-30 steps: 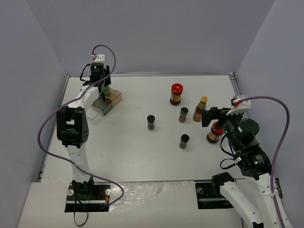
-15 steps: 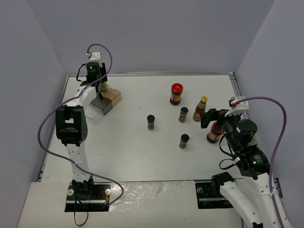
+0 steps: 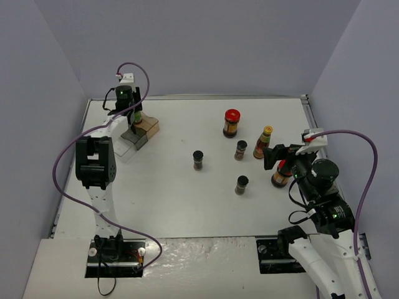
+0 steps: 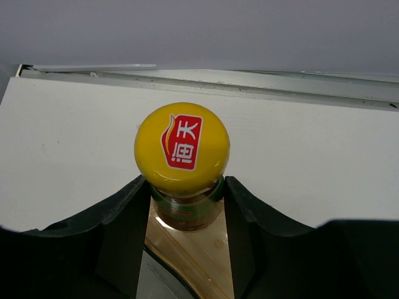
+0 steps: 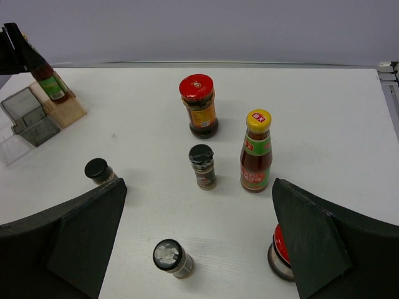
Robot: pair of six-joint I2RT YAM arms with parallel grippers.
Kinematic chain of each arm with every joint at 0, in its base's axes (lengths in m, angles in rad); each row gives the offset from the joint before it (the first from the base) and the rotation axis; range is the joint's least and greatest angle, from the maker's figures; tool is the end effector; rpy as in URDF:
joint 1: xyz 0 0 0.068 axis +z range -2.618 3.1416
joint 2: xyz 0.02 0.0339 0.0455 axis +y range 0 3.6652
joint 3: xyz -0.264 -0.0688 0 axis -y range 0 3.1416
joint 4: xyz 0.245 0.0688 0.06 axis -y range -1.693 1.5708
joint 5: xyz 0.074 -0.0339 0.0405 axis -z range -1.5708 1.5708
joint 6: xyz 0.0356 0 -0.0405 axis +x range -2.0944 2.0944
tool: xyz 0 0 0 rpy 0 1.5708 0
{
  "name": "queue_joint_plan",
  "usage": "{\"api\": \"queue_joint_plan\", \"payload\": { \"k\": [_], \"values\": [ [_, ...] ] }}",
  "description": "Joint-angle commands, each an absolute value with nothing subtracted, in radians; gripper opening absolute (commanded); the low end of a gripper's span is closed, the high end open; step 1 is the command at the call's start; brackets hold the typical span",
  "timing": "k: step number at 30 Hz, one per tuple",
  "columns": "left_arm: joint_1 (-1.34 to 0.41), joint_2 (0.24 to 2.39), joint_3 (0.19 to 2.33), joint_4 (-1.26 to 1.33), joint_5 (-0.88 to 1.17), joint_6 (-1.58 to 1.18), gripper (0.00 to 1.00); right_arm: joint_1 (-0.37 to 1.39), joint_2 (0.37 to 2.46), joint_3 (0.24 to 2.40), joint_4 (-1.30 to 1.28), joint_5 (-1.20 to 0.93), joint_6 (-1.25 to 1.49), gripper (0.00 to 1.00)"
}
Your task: Organize the condiment bottles
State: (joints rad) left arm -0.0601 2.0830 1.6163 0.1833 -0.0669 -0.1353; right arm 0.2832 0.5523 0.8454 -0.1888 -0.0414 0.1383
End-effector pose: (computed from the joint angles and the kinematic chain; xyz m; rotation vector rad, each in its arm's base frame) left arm 0.4996 -0.0277 0.2563 -0.1162 1.8505 -0.0739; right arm 0.1162 0.0353 0.3916 -0.1408 1.4708 0.3729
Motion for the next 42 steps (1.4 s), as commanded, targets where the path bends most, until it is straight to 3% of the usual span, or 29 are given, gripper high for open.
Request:
{"api": "queue_joint_plan", "payload": {
  "k": [1, 3, 4, 6, 9, 16, 24, 31, 36, 42],
  "values": [
    [-0.055, 2.019, 1.635, 0.355, -0.063, -0.124, 0.32, 0.291, 0.548, 0.848, -0.114, -0.053, 0.144, 1.0],
    [-0.057, 2.012, 1.626, 0.352, -0.066, -0.127, 0.46, 0.291, 0.545, 0.848, -0.114, -0.048, 0.146, 1.0],
    [-0.056, 2.011, 1.625, 0.35, -0.066, -0.127, 0.47, 0.291, 0.545, 0.849, -0.112, -0.048, 0.146, 1.0],
    [-0.055, 1.987, 1.604, 0.344, -0.068, -0.127, 0.76, 0.291, 0.55, 0.854, -0.114, -0.039, 0.158, 1.0],
    [-0.055, 1.938, 1.584, 0.312, -0.07, -0.132, 0.97, 0.291, 0.566, 0.86, -0.115, -0.036, 0.177, 1.0],
    [-0.056, 1.721, 1.509, 0.129, -0.066, -0.238, 0.97, 0.291, 0.695, 0.882, -0.117, 0.059, 0.278, 1.0],
    [-0.061, 1.415, 1.405, -0.255, 0.059, -0.258, 0.97, 0.291, 0.964, 0.973, -0.13, 0.222, 0.378, 1.0],
    [-0.065, 1.016, 1.118, -0.362, 0.119, -0.222, 0.97, 0.29, 1.18, 0.962, 0.009, 0.332, 0.357, 0.97],
    [-0.074, 0.747, 0.895, -0.426, 0.128, -0.209, 0.97, 0.274, 1.286, 0.919, 0.157, 0.296, 0.314, 0.94],
    [-0.108, 0.56, 0.82, -0.55, 0.101, -0.208, 0.97, 0.228, 1.337, 0.862, 0.289, 0.235, 0.279, 0.91]
  ]
}}
